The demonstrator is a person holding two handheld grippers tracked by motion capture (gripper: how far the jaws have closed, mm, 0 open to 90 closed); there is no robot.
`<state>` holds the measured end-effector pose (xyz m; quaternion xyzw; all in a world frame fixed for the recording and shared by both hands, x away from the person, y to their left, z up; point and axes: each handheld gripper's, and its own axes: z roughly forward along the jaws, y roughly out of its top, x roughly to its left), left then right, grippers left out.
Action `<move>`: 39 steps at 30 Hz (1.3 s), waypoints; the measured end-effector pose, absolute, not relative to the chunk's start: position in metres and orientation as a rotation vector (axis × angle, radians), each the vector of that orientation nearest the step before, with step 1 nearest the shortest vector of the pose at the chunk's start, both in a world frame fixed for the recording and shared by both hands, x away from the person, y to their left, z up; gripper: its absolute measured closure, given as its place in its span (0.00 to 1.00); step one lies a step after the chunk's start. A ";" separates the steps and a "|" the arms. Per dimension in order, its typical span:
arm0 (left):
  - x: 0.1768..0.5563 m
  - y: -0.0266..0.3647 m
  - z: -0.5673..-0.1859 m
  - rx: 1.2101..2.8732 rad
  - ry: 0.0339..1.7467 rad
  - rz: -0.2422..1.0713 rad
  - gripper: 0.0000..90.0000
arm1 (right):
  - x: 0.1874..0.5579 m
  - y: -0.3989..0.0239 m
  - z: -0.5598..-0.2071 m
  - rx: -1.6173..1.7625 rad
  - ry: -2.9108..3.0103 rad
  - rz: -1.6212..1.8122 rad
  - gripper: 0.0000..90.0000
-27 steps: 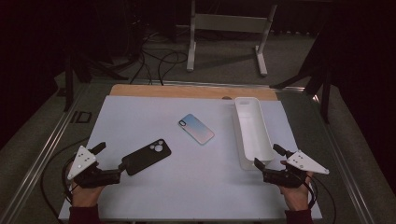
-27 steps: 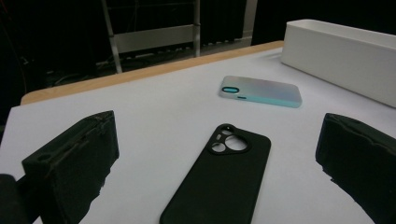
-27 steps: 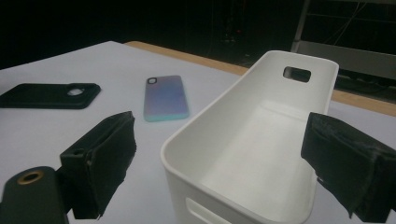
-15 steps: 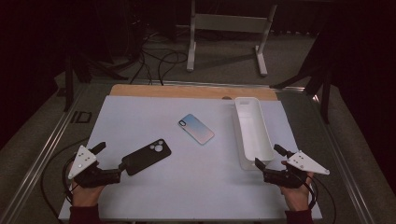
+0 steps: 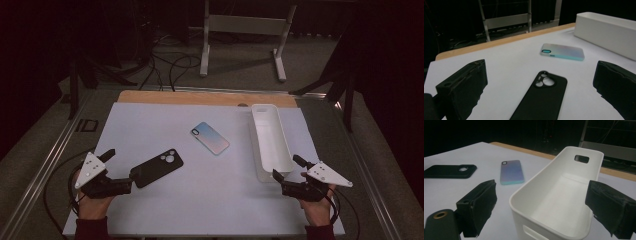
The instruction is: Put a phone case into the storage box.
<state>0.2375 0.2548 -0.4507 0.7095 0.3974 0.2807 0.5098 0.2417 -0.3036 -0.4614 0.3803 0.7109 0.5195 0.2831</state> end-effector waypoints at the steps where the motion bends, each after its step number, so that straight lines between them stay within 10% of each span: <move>1: 0.238 0.253 -0.448 1.711 0.953 0.672 0.00 | 0.242 -0.304 -0.461 1.021 1.902 1.392 0.11; 39: 0.307 0.168 -0.421 1.810 0.864 0.605 0.00 | 0.241 -0.305 -0.460 1.026 1.896 1.385 0.11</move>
